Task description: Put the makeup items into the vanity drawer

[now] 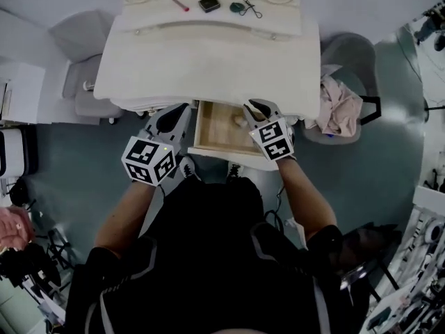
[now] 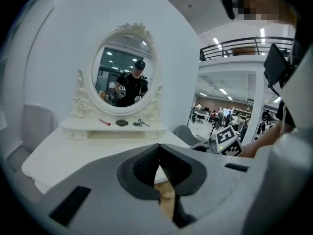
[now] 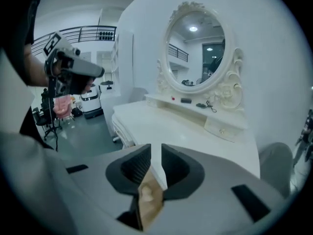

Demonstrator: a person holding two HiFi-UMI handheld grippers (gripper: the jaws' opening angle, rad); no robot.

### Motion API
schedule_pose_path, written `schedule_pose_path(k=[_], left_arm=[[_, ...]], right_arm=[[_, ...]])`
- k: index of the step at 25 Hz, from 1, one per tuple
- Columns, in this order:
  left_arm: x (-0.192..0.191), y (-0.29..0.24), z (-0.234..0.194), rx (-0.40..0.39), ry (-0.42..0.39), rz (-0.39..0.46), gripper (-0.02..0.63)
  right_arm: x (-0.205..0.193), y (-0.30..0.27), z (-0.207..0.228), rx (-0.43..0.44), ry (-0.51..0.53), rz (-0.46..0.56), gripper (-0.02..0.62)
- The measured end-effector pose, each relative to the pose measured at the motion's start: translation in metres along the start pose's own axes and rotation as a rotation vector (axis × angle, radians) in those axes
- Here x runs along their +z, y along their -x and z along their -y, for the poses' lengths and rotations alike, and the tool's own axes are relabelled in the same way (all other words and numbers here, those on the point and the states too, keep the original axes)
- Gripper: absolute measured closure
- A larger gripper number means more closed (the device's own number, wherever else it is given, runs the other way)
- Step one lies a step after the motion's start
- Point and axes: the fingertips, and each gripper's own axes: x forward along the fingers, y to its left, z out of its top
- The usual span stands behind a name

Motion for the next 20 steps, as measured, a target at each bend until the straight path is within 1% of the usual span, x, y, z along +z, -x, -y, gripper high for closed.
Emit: schedule_pose_path(k=[3, 6, 9, 12, 14, 17, 20], left_arm=[[0.018, 0.002, -0.003, -0.036, -0.041, 0.03, 0.603], [0.032, 0.005, -0.007, -0.062, -0.058, 0.039, 0.603], [0.047, 0.013, -0.019, -0.055, -0.047, 0.045, 0.603], [0.066, 0.021, -0.023, -0.103, -0.018, 0.105, 0.603], [0.079, 0.026, -0.027, -0.118, -0.009, 0.139, 0.603], [0.096, 0.032, -0.034, -0.113, -0.023, 0.164, 0.603], [0.111, 0.039, -0.036, -0.115, -0.044, 0.195, 0.603]], right_arm=[[0.037, 0.024, 0.011, -0.045, -0.039, 0.063, 0.535], [0.067, 0.046, 0.021, -0.108, -0.065, 0.109, 0.543], [0.094, 0.066, 0.026, -0.149, -0.101, 0.157, 0.554], [0.117, 0.089, 0.031, -0.188, -0.124, 0.206, 0.569], [0.133, 0.102, 0.033, -0.215, -0.126, 0.231, 0.578], [0.155, 0.119, 0.03, -0.246, -0.12, 0.261, 0.586], [0.175, 0.132, 0.026, -0.255, -0.12, 0.296, 0.589]])
